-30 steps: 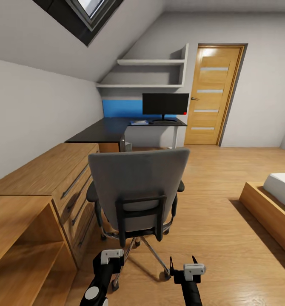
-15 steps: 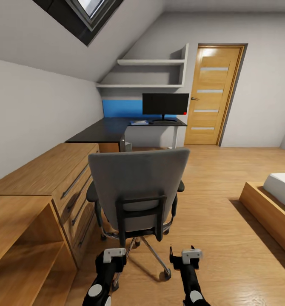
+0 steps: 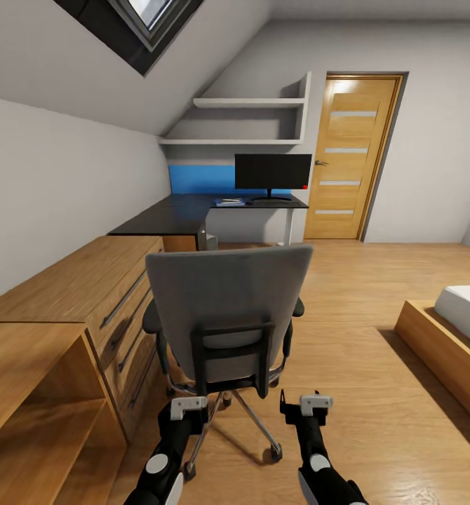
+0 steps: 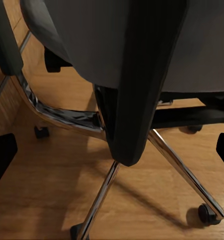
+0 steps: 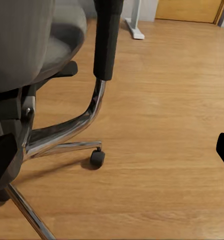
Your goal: In the bedroom, organize the workspace by keeping the computer under the desk, ensuring the monitor is on the desk, placing the keyboard on the desk next to the monitor, placing the mouse on the desk next to the keyboard, moving the folder from the swivel chair onto the desk next to the mouse, stacking the notebook on top of the folder with the pen on top of the notebook, and positioning the swivel chair next to the desk.
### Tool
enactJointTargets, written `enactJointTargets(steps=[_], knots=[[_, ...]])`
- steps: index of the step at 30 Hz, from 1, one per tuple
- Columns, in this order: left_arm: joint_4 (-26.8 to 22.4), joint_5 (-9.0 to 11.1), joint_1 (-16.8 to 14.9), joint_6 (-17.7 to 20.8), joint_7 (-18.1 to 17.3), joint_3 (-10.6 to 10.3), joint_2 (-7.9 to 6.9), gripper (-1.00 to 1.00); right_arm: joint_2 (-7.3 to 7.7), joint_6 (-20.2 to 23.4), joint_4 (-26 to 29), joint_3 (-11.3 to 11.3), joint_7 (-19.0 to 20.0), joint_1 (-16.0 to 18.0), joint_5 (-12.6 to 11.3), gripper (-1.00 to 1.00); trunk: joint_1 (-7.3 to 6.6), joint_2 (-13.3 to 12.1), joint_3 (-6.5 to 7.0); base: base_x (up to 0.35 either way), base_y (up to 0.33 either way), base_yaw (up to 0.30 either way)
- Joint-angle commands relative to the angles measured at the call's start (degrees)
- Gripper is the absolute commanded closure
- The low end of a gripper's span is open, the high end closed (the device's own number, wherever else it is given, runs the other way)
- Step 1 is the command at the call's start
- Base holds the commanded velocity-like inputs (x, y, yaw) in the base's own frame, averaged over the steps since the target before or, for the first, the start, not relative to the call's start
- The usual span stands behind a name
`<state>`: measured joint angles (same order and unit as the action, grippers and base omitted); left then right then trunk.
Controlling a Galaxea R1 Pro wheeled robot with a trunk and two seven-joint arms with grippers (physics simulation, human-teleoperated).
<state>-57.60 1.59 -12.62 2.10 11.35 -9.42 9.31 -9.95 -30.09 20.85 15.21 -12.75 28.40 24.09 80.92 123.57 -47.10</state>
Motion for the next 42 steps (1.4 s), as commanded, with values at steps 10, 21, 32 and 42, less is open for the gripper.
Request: enactJointTargets(steps=[10, 21, 32, 42], knots=[[0.01, 1.05, -0.03, -0.1, 0.37, -0.15, -0.14, -1.0, -0.05, -2.47, -1.26, 0.42, -0.24, 0.08, 0.09, -1.0, -0.01, 0.03, -0.06, 0.0, 0.0, 0.0], [0.03, 2.68, -0.03, -0.1, 0.47, -0.16, -0.08, -1.0, -0.05, -2.67, -1.42, 0.36, -0.26, 0.08, 0.15, -1.0, 2.41, 4.44, -2.03, 0.0, 0.0, 0.0], [-0.12, 2.65, -0.03, -0.08, 1.01, 0.01, -0.08, -1.0, -0.05, -2.5, -1.43, -0.81, 0.06, 0.09, 0.17, -1.0, 4.82, 8.85, -4.01, 0.0, 0.0, 0.0], [-0.32, 2.67, -0.03, 0.01, 1.04, 1.18, -0.15, -1.0, -0.05, 7.53, -0.9, -1.19, 9.77, 3.62, 0.09, -1.0, 7.02, 12.86, -5.8, 0.0, 0.0, 0.0]])
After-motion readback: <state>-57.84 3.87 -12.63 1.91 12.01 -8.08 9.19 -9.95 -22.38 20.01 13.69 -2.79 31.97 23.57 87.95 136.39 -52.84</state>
